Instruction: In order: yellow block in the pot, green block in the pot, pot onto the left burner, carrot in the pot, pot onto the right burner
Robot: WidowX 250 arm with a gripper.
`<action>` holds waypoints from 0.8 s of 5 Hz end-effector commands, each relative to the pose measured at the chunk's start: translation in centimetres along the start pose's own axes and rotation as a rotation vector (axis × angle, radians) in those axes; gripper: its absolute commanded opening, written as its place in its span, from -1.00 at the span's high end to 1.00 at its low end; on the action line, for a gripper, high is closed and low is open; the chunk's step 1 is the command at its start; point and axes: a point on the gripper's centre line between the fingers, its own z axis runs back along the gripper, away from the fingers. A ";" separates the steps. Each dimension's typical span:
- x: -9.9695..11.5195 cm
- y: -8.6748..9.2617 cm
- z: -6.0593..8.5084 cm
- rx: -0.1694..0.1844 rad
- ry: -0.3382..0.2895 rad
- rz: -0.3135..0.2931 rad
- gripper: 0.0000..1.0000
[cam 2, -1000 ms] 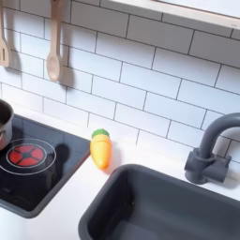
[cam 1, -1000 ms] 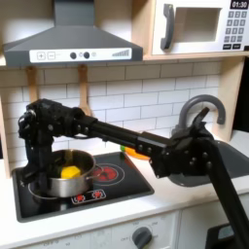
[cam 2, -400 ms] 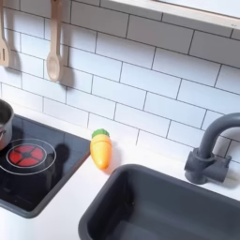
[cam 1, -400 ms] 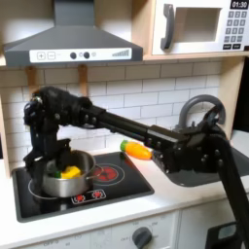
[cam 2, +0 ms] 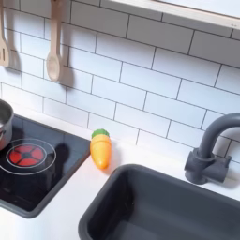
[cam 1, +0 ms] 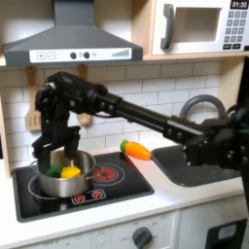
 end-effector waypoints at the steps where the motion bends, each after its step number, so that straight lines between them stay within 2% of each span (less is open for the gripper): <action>1: -1.3 -4.2 0.5 -0.050 0.025 -0.065 -1.00; 3: -3.2 -7.8 -0.3 -0.073 0.091 -0.107 -1.00; 4: -3.9 -9.8 -1.0 -0.067 0.128 -0.119 -1.00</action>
